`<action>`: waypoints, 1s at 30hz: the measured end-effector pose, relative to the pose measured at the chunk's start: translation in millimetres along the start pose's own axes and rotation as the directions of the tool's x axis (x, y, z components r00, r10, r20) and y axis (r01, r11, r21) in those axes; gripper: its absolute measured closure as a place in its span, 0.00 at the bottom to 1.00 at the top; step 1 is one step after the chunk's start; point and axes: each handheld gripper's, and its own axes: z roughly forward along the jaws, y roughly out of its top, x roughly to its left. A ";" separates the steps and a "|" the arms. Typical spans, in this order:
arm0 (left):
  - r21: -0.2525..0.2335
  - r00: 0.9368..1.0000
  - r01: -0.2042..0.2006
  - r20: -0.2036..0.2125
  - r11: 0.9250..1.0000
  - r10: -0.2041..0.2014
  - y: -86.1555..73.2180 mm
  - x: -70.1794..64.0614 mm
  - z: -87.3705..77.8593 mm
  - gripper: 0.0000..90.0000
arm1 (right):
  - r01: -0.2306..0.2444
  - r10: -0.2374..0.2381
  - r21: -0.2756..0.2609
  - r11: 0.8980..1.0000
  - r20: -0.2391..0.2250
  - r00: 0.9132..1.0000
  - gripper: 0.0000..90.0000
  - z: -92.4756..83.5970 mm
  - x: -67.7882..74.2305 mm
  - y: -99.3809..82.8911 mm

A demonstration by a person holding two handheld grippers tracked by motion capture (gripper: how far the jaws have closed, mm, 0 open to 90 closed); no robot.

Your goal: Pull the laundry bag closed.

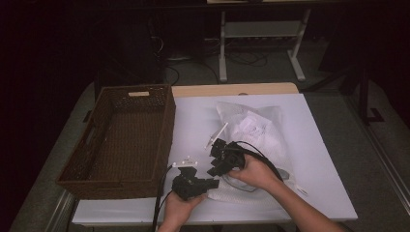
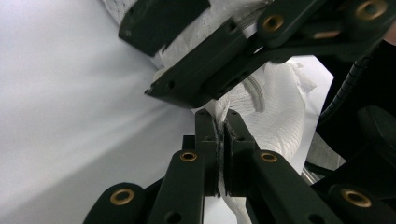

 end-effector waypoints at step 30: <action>-0.040 1.000 0.013 -0.028 0.999 -0.015 2.6 -5.8 2.2 0.97 | -0.026 0.029 -0.136 0.990 0.018 0.999 0.89 -43.2 5.9 -32.4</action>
